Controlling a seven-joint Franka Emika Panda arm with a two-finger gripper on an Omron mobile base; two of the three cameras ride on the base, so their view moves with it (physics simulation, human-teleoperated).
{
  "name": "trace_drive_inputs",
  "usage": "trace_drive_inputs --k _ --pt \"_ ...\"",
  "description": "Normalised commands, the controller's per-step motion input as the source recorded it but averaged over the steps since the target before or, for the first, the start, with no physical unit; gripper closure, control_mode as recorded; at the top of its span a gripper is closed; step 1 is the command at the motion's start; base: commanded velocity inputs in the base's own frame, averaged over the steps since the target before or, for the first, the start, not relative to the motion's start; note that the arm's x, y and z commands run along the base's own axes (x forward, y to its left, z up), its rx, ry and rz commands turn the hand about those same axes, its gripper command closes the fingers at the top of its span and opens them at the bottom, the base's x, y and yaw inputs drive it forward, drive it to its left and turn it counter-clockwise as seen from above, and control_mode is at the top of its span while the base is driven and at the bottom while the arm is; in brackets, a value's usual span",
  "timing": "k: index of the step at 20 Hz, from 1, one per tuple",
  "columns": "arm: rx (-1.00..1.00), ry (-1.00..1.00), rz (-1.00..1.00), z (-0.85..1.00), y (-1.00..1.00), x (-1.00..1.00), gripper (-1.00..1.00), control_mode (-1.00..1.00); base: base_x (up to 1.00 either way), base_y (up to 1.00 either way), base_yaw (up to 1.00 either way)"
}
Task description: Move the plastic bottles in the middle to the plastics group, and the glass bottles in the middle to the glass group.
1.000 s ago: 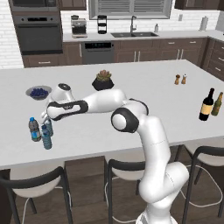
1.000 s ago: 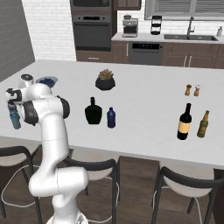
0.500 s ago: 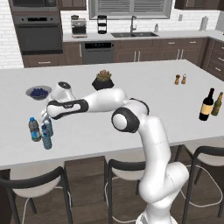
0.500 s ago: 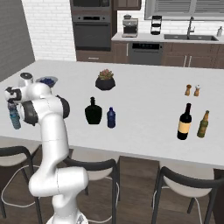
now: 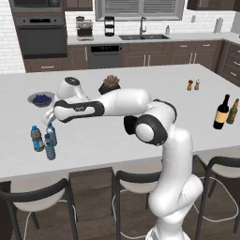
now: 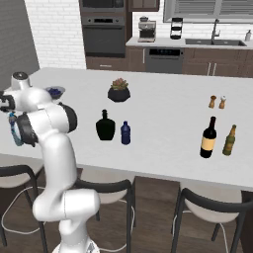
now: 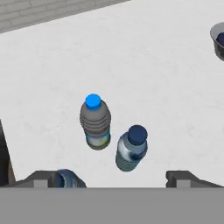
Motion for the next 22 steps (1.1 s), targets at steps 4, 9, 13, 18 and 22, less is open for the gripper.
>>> trace_drive_inputs --k 4,9,13,18,22 --pt "0.02 -0.04 -0.17 0.22 -0.84 -1.0 -1.0 -1.0 0.0 0.0 0.0" --pt "0.0 0.0 -0.23 0.15 -1.0 -0.85 -1.0 -1.0 0.0 0.0 0.0" --pt "0.0 0.0 -0.24 0.18 -1.0 -0.68 -1.0 -1.0 0.0 0.0 0.0" --pt "0.0 0.0 -0.24 0.3 -1.0 -0.45 -1.0 -1.0 0.0 0.0 0.0" --pt "0.0 0.04 -0.27 0.3 -1.0 -0.21 -1.0 -1.0 0.0 0.0 0.0"
